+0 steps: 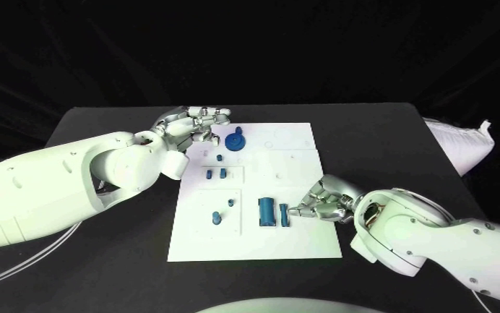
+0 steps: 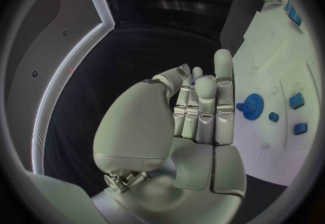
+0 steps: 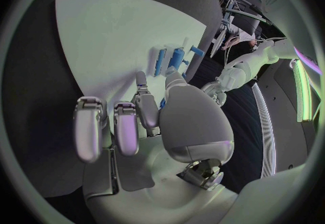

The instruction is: Assemble the parts on the task board

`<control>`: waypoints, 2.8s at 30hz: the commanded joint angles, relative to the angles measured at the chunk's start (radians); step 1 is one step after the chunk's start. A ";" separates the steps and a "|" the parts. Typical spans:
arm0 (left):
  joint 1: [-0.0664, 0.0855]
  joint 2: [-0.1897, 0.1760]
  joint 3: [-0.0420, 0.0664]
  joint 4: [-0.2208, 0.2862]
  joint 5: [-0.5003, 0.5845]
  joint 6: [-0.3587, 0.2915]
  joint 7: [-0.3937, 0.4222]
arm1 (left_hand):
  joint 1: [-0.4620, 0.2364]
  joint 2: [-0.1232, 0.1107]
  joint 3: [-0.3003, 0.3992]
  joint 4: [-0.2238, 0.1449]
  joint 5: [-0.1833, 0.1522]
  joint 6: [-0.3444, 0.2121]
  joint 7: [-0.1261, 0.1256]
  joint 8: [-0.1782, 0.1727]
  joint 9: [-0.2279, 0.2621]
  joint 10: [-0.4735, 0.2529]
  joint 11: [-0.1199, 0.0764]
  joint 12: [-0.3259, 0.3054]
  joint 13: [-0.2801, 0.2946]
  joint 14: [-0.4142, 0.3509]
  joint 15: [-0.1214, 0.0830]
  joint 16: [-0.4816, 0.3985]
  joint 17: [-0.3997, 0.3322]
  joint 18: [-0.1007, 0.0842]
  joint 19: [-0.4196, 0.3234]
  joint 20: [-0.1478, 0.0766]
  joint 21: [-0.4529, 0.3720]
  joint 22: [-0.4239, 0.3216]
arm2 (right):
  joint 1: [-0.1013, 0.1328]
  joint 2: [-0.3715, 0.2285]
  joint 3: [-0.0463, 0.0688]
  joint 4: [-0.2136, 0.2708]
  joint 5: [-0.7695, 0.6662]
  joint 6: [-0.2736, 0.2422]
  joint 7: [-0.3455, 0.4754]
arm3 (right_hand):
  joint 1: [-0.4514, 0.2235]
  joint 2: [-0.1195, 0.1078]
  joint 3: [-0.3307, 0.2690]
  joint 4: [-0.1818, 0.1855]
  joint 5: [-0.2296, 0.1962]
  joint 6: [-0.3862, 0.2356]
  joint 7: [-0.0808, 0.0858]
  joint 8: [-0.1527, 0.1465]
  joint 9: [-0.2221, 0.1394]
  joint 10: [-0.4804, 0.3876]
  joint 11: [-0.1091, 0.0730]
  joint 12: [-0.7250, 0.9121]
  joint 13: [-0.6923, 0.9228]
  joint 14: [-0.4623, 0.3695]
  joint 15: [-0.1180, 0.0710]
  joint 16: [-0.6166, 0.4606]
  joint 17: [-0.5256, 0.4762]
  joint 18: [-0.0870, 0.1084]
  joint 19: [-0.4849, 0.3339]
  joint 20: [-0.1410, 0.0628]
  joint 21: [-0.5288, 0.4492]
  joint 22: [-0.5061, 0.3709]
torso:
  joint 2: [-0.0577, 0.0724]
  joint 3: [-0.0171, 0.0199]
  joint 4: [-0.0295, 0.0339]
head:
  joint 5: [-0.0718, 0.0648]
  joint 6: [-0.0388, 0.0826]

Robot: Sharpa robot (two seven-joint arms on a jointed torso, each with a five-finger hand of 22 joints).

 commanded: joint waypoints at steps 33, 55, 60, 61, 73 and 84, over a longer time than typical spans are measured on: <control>-0.064 0.172 -0.001 -0.319 0.113 -0.089 0.178 | -0.441 0.044 -0.175 -0.007 -0.032 -0.343 -0.040 -0.118 -0.068 -0.384 0.011 -0.188 -0.107 -0.560 0.084 -0.956 -0.552 -0.037 -0.660 0.070 -0.535 -0.504 | 0.100 0.324 0.035 -0.703 0.996 -0.030 0.831 | -0.150 0.031 0.130 -0.128 -0.090 -0.418 0.029 -0.071 -0.233 -0.654 0.079 -1.175 -1.225 -0.621 0.068 -1.537 -1.140 0.080 -0.695 0.093 -1.307 -1.123 | -0.106 -0.0066 -0.0140 | -0.011 0.137; -0.153 0.139 0.042 -0.062 -0.044 -0.520 0.278 | -0.988 0.126 -0.335 -0.007 -0.107 -0.748 -0.171 -0.118 -0.068 -0.814 -0.094 -0.264 -0.107 -0.962 -0.006 -1.054 -0.627 -0.087 -0.997 -0.029 -0.608 -0.637 | 0.101 0.242 -0.006 -0.353 1.161 -0.385 1.003 | -0.756 0.031 0.057 -0.211 -0.215 -0.823 -0.087 -0.071 -0.233 -1.116 -0.004 -1.175 -1.315 -1.099 0.068 -1.537 -1.308 0.030 -1.131 -0.029 -1.443 -1.231 | -0.166 0.0132 0.0262 | -0.006 0.179; -0.167 0.134 0.048 -0.022 -0.068 -0.588 0.293 | -1.067 0.126 -0.358 -0.007 -0.107 -0.808 -0.171 -0.118 -0.068 -0.877 -0.094 -0.264 -0.107 -1.020 -0.006 -1.127 -0.627 -0.163 -1.045 -0.103 -0.608 -0.656 | 0.101 0.237 -0.008 -0.335 1.169 -0.403 1.012 | -0.843 0.031 0.057 -0.211 -0.215 -0.882 -0.087 -0.071 -0.233 -1.183 -0.004 -1.175 -1.315 -1.170 0.068 -1.537 -1.308 -0.045 -1.197 -0.029 -1.443 -1.308 | -0.166 0.0132 0.0262 | -0.006 0.179; -0.168 0.133 0.049 -0.019 -0.070 -0.594 0.295 | -1.080 0.126 -0.361 -0.007 -0.107 -0.817 -0.171 -0.118 -0.068 -0.887 -0.094 -0.264 -0.107 -1.030 -0.006 -1.127 -0.627 -0.163 -1.052 -0.103 -0.608 -0.659 | 0.101 0.237 -0.008 -0.335 1.169 -0.403 1.012 | -0.858 0.031 0.057 -0.211 -0.215 -0.892 -0.087 -0.071 -0.233 -1.195 -0.004 -1.175 -1.315 -1.182 0.068 -1.537 -1.308 -0.045 -1.208 -0.029 -1.443 -1.308 | -0.166 0.0132 0.0262 | -0.006 0.179; -0.169 0.133 0.049 -0.015 -0.072 -0.599 0.296 | -1.207 0.126 -0.454 -0.007 -0.107 -0.911 -0.171 -0.118 -0.068 -0.987 -0.094 -0.264 -0.107 -1.123 -0.006 -1.127 -0.627 -0.163 -1.133 -0.103 -0.608 -0.736 | 0.101 0.237 -0.008 -0.335 1.169 -0.403 1.012 | -0.996 0.031 0.057 -0.211 -0.215 -0.985 -0.087 -0.071 -0.233 -1.303 -0.004 -1.175 -1.315 -1.295 0.068 -1.537 -1.308 -0.045 -1.311 -0.029 -1.443 -1.308 | -0.166 0.0132 0.0262 | -0.006 0.179; -0.169 0.133 0.049 -0.015 -0.072 -0.599 0.296 | -1.274 0.126 -0.454 -0.007 -0.107 -0.961 -0.171 -0.118 -0.068 -1.041 -0.094 -0.264 -0.107 -1.172 -0.006 -1.127 -0.627 -0.163 -1.175 -0.103 -0.608 -0.736 | 0.101 0.237 -0.008 -0.335 1.169 -0.403 1.012 | -1.071 0.031 0.057 -0.211 -0.215 -1.036 -0.087 -0.071 -0.233 -1.360 -0.004 -1.175 -1.315 -1.356 0.068 -1.537 -1.308 -0.045 -1.367 -0.029 -1.443 -1.308 | -0.166 0.0132 0.0262 | -0.006 0.179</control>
